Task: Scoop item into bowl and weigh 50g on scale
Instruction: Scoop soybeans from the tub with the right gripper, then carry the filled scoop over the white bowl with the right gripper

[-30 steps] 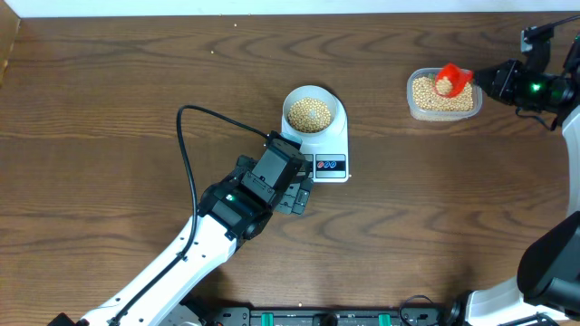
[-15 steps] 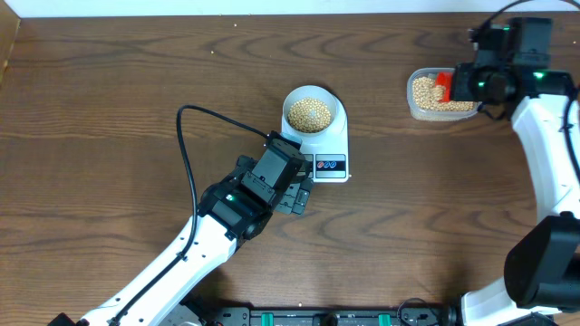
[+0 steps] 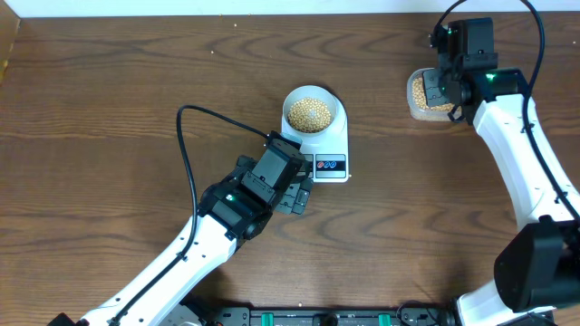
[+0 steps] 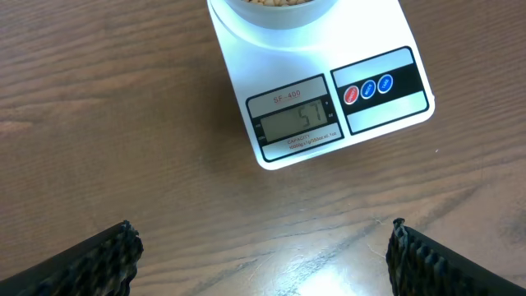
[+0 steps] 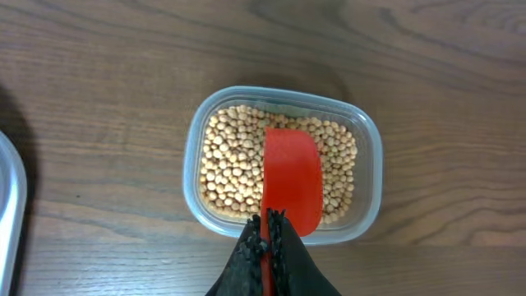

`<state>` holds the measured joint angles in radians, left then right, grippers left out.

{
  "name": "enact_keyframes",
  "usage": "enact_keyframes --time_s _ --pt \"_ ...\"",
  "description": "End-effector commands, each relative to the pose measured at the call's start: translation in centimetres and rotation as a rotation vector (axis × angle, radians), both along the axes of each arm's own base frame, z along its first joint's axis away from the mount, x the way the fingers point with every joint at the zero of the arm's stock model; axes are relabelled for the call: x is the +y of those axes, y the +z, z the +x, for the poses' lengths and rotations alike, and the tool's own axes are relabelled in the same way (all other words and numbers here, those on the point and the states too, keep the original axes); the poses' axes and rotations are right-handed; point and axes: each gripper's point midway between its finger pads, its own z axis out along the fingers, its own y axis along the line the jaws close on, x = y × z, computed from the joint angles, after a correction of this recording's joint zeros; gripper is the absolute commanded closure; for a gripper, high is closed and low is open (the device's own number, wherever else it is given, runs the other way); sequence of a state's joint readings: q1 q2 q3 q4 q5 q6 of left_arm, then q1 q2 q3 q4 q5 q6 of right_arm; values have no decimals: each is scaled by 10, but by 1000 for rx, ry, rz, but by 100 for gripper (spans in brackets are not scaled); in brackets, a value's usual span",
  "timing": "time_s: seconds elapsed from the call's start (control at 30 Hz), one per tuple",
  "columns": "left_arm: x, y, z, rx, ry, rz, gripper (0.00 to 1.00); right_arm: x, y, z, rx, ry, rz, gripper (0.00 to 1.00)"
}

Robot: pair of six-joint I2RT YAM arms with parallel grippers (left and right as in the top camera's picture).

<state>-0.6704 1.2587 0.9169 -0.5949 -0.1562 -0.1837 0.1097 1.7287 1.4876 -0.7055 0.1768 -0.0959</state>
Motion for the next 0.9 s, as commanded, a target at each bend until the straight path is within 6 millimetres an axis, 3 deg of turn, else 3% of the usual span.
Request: enact_keyframes --time_s 0.0,0.17,0.33,0.53,0.67,0.87 --pt "1 1 1 -6 9 2 2 13 20 6 -59 46 60 99" --pt "1 1 1 -6 9 2 2 76 55 20 -182 252 375 99" --pt "1 1 1 -6 9 2 2 129 83 16 -235 463 591 99" --pt "1 1 1 -6 9 2 2 177 76 3 -220 613 555 99" --pt "1 1 1 -6 9 2 2 196 72 -7 -210 684 527 99" --pt "1 1 1 -6 9 2 2 215 49 -21 -129 742 508 99"
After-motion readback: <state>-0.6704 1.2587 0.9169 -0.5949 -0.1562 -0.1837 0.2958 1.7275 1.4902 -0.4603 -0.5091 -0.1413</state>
